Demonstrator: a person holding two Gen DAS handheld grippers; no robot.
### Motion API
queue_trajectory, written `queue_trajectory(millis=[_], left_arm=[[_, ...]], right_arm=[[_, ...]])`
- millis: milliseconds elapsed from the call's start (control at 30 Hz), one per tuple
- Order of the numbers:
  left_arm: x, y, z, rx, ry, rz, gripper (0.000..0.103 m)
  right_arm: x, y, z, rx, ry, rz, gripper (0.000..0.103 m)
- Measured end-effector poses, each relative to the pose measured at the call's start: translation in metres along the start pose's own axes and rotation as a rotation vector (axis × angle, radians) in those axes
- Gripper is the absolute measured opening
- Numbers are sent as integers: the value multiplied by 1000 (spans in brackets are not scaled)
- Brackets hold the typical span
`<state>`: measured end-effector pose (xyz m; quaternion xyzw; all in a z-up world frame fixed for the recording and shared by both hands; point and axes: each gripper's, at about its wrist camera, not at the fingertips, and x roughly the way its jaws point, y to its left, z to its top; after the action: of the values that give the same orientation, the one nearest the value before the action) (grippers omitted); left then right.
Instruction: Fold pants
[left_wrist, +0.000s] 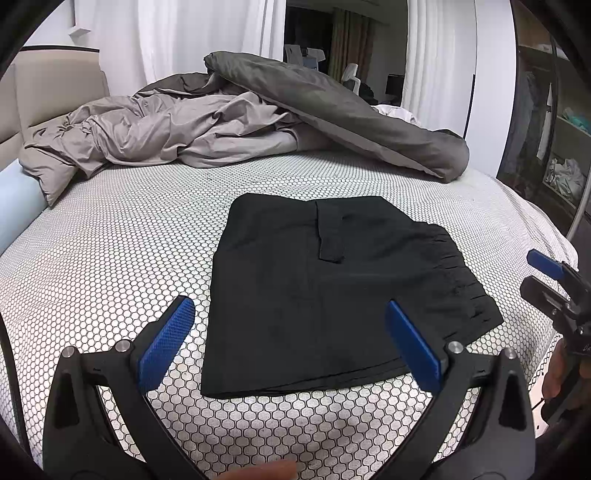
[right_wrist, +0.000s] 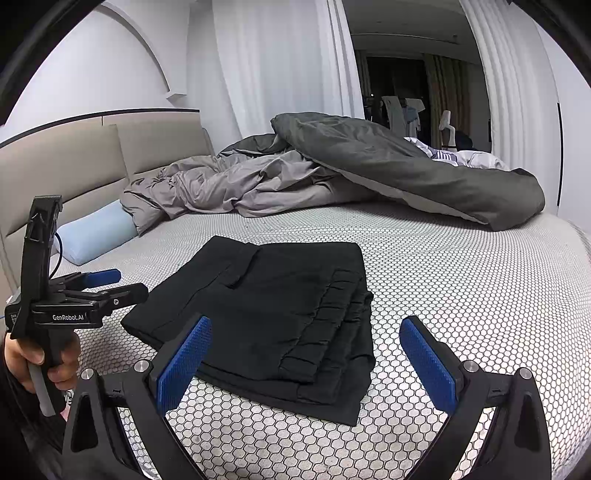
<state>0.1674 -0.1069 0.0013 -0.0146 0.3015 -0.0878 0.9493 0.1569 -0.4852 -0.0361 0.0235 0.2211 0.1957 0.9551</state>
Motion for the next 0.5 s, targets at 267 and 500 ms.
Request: queue_trajectory(millis=[267,500], left_arm=[[1,-1,-1,0,-2,1,102],[2,-2,-2,0,1,1,102]], right_arm=[[1,2,0,-14,3,-3,103],[2,2,0,-16,6,-1,103]])
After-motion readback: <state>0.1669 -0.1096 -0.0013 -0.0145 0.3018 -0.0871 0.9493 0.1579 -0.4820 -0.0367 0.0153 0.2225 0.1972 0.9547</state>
